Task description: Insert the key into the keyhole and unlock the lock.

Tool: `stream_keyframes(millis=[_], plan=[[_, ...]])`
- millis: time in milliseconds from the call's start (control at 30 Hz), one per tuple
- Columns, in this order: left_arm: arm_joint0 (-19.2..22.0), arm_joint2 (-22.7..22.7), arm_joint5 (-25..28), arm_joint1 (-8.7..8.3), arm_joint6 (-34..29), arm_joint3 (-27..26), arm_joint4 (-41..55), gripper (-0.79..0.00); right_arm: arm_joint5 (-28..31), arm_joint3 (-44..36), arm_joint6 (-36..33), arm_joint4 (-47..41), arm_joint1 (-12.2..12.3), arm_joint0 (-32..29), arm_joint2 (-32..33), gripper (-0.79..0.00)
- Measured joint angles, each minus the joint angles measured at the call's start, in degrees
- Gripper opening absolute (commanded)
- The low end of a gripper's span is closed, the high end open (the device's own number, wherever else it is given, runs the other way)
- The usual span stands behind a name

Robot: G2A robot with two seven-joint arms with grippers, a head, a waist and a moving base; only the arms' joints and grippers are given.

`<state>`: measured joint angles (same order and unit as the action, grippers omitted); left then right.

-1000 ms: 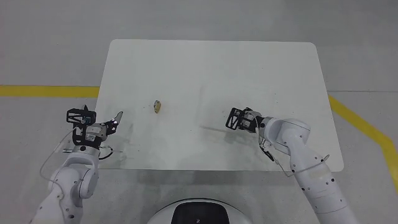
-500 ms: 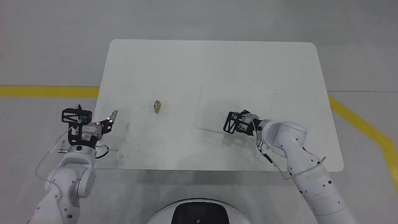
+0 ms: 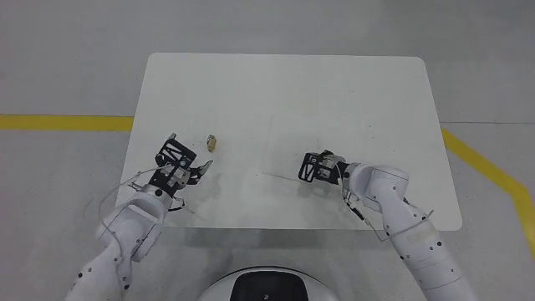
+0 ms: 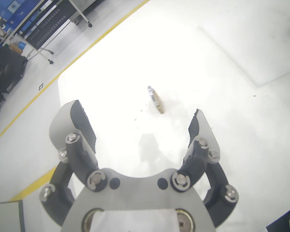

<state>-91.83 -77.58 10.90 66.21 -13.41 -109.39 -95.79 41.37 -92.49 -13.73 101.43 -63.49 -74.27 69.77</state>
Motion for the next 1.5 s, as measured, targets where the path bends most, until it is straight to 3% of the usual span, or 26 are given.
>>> stream_keyframes(millis=[267, 500, 700, 1233, 1500], plan=[[7.79, 12.34, 0.33, 1.59, -3.92, 2.89, -7.26, 0.000, -0.54, 0.57, 5.32, -2.49, 0.70, -2.12, 3.32, -0.785], [13.42, 17.83, -1.00, 3.11, -5.81, 8.84, -7.15, 0.000, 0.69, 2.39, 4.95, -9.70, 0.73, -1.77, 5.21, -0.785], [16.31, 20.55, -2.06, 4.14, -6.68, 13.15, -6.67, 0.000, 4.00, 4.04, 4.74, -14.70, 0.92, -0.56, 6.15, -0.785], [24.84, 29.23, -1.89, 7.90, -8.75, 25.78, -2.79, 0.000, 7.39, 6.20, 7.33, -11.43, 1.66, 1.60, 4.85, -0.785], [25.92, 30.02, -4.08, 8.79, -7.87, 25.93, -3.91, 0.000, 6.63, 5.92, 14.40, -16.58, 2.59, -0.70, 10.63, -0.785]])
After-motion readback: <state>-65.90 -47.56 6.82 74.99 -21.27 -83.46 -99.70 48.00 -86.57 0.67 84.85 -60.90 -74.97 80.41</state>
